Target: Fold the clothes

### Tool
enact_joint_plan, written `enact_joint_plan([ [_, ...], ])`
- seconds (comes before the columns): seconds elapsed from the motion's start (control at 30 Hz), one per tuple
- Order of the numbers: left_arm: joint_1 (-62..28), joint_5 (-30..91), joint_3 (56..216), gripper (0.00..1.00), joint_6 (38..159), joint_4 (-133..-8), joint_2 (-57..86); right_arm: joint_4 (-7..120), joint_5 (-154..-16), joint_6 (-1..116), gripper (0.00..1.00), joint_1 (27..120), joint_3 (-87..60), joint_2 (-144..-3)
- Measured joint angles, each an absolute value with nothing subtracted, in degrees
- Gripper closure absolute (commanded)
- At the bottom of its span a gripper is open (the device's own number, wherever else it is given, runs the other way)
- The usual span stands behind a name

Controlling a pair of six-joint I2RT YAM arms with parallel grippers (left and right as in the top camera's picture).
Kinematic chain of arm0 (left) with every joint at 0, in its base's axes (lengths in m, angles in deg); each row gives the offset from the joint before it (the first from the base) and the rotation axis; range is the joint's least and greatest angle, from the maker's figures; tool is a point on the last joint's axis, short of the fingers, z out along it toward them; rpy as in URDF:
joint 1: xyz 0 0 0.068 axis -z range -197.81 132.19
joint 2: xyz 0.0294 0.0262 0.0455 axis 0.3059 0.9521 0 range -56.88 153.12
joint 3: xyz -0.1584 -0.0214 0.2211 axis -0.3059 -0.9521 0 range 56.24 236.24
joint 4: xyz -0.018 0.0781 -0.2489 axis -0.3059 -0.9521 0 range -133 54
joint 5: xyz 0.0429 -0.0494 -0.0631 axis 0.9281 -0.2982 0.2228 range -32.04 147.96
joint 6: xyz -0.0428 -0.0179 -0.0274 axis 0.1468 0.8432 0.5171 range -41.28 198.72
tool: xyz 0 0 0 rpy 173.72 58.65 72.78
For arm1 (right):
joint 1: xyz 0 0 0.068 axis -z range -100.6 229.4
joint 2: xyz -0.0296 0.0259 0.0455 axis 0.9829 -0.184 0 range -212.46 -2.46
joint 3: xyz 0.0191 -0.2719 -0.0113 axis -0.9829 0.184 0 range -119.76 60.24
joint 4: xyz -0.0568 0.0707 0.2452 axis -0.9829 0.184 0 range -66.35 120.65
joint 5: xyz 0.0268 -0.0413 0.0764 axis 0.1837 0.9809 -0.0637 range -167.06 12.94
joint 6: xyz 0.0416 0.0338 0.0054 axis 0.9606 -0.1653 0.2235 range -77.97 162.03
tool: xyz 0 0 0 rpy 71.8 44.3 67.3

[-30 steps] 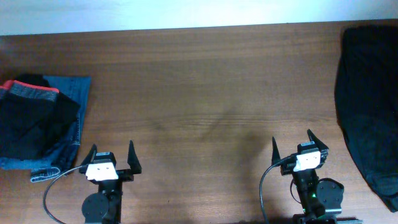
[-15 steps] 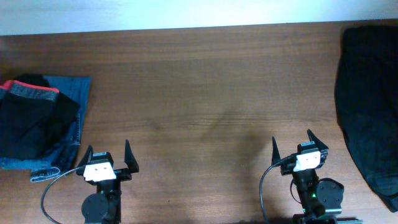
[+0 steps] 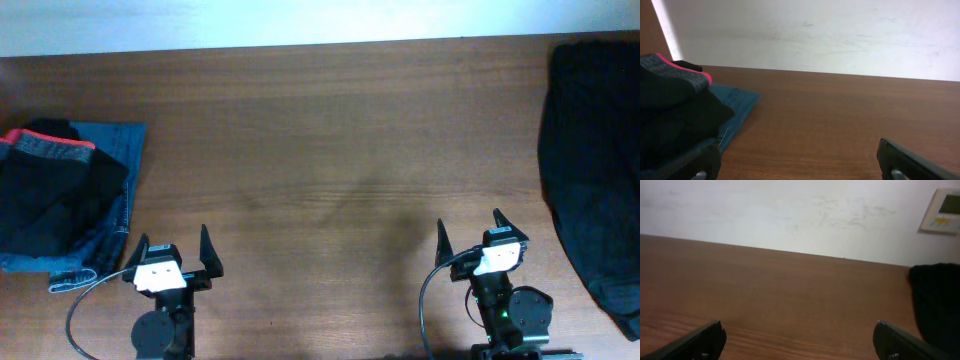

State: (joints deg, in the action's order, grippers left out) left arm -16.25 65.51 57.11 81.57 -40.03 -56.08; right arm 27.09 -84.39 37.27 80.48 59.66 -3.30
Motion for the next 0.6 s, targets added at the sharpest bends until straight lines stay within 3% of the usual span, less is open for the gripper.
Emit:
enact_joint_plan([
  [0.3, -16.25, 64.14, 61.63, 0.01, 81.60, -40.16, -52.06, 36.88, -82.12, 40.33, 0.01, 80.46, 55.60, -3.35],
  [0.6, -16.25, 63.88, 76.63, 0.01, 81.75, -42.87, -30.27, 47.48, -74.82, 40.73, 0.01, 80.46, 43.07, -11.02],
])
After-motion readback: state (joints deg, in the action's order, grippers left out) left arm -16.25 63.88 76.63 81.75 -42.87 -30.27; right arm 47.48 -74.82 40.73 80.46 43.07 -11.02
